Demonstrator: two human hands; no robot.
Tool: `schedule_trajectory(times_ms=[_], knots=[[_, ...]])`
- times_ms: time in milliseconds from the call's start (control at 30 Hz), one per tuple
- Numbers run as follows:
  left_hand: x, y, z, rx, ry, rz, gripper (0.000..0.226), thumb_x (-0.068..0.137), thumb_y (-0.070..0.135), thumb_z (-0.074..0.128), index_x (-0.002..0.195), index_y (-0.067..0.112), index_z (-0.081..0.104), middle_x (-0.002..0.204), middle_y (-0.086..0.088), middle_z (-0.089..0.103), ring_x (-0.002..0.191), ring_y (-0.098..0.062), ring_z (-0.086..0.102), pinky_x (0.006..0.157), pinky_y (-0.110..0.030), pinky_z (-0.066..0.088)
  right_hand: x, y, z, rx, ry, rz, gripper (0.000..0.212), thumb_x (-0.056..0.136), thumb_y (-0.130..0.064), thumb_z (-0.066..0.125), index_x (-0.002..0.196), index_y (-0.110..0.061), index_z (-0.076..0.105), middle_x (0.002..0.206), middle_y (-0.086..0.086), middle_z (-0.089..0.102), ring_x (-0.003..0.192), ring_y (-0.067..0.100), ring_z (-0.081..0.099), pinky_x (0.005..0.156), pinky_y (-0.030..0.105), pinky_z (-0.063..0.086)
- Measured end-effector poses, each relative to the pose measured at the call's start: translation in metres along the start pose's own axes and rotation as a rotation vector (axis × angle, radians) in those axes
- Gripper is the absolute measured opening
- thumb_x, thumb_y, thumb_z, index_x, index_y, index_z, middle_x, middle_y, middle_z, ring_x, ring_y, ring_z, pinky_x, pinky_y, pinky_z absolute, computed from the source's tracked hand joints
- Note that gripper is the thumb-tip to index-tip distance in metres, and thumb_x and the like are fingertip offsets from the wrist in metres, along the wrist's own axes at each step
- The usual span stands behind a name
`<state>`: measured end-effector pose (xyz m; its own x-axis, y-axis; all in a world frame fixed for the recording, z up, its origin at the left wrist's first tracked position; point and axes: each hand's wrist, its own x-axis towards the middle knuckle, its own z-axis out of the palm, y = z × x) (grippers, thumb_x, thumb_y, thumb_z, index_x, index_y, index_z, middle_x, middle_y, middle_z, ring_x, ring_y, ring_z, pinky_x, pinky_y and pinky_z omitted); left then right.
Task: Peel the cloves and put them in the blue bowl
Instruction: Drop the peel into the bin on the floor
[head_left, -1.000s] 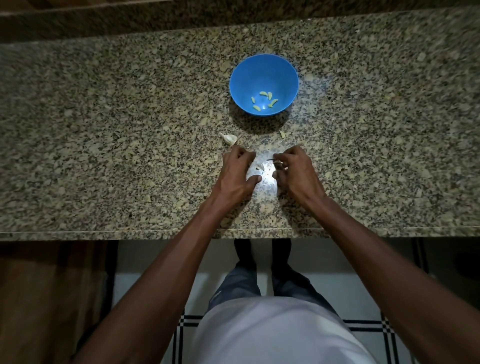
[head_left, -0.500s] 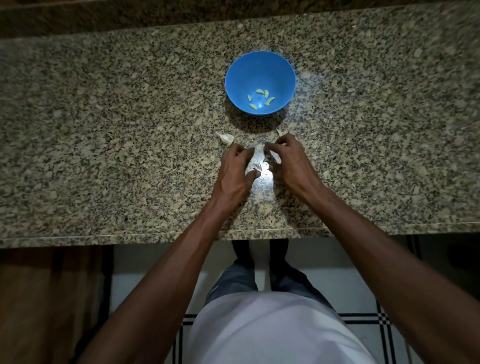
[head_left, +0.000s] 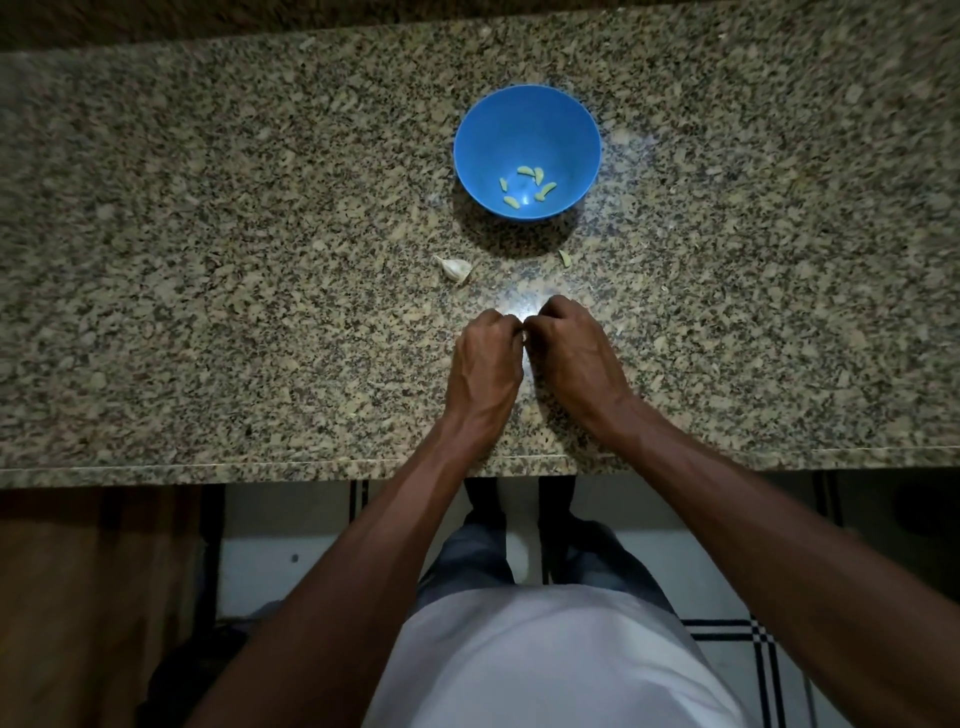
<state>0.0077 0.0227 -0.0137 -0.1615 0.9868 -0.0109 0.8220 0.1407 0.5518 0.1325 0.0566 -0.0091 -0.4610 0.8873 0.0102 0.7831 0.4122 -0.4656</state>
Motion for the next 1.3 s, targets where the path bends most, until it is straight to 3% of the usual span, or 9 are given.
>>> schedule_trajectory(times_ms=[167,267,333,467,700,833,967,1167,1300], knots=[[-0.005,0.002,0.007,-0.085,0.021,-0.049,0.013,0.1,-0.002,0.052,0.099,0.005,0.062,0.093,-0.006,0.057,0.088,-0.019,0.052,0.072,-0.03,0.045,0.002,-0.002,-0.002,0.362,0.056,0.254,0.022,0.093,-0.008,0.065,0.074,-0.005,0.074,0.068,0.009,0.067,0.061,0.025,0.062,0.059,0.043,0.054],[-0.003,0.003,-0.011,-0.372,0.066,-0.353,0.011,0.103,0.007,0.056,0.099,0.013,0.065,0.094,0.003,0.064,0.084,-0.007,0.059,0.065,-0.012,0.044,0.007,-0.003,-0.007,0.767,-0.064,0.505,0.011,0.092,-0.022,0.077,0.092,-0.013,0.083,0.081,0.0,0.08,0.08,0.016,0.077,0.076,0.037,0.064],[-0.008,-0.009,-0.024,-0.593,0.14,-0.555,0.011,0.104,0.016,0.06,0.109,0.014,0.069,0.101,0.004,0.069,0.09,-0.002,0.063,0.064,-0.007,0.046,0.014,-0.008,-0.008,0.975,-0.186,0.506,0.014,0.092,-0.021,0.079,0.101,-0.01,0.082,0.091,0.003,0.081,0.087,0.017,0.077,0.084,0.039,0.064],[-0.037,-0.036,-0.05,-0.972,0.309,-0.757,0.011,0.103,0.017,0.063,0.112,0.015,0.069,0.099,-0.005,0.075,0.09,-0.016,0.072,0.071,-0.022,0.058,0.026,-0.048,-0.009,1.172,-0.348,0.367,0.018,0.098,-0.014,0.073,0.1,0.004,0.076,0.085,0.013,0.075,0.074,0.014,0.07,0.071,0.026,0.057],[-0.139,-0.085,-0.107,-1.198,0.738,-0.891,0.009,0.101,0.004,0.063,0.099,0.011,0.068,0.079,0.001,0.076,0.071,-0.007,0.072,0.07,-0.021,0.058,0.005,-0.18,0.038,1.217,-0.721,0.168,0.023,0.102,-0.006,0.064,0.103,0.017,0.068,0.085,0.02,0.069,0.069,0.019,0.068,0.07,0.028,0.061],[-0.224,-0.131,-0.14,-1.247,0.924,-0.992,0.007,0.099,0.005,0.066,0.103,0.008,0.07,0.084,-0.002,0.078,0.079,-0.011,0.074,0.071,-0.018,0.057,-0.036,-0.261,0.082,1.136,-0.912,0.087,0.018,0.099,-0.013,0.07,0.084,-0.01,0.078,0.084,0.019,0.071,0.08,0.03,0.066,0.081,0.041,0.055],[-0.318,-0.172,-0.167,-1.305,1.153,-1.006,0.01,0.098,-0.001,0.064,0.107,-0.002,0.067,0.083,-0.007,0.077,0.077,-0.011,0.075,0.073,-0.016,0.056,-0.087,-0.341,0.132,1.071,-1.064,0.027,0.007,0.1,-0.008,0.067,0.099,-0.003,0.072,0.078,0.006,0.073,0.071,0.009,0.07,0.069,0.021,0.058],[-0.468,-0.248,-0.195,-1.272,1.442,-1.151,0.006,0.096,-0.005,0.065,0.096,0.0,0.067,0.088,-0.011,0.071,0.067,-0.005,0.073,0.067,-0.015,0.057,-0.179,-0.461,0.222,0.938,-1.238,-0.04,0.027,0.101,-0.006,0.065,0.12,0.013,0.064,0.085,0.009,0.069,0.074,0.012,0.069,0.075,0.023,0.061],[-0.555,-0.293,-0.2,-1.262,1.516,-1.3,0.014,0.094,-0.004,0.068,0.089,0.009,0.07,0.093,-0.011,0.072,0.079,-0.013,0.072,0.071,-0.015,0.058,-0.238,-0.522,0.283,0.829,-1.338,-0.046,0.008,0.101,-0.004,0.064,0.103,-0.003,0.072,0.083,0.004,0.074,0.082,0.016,0.072,0.079,0.026,0.06]])
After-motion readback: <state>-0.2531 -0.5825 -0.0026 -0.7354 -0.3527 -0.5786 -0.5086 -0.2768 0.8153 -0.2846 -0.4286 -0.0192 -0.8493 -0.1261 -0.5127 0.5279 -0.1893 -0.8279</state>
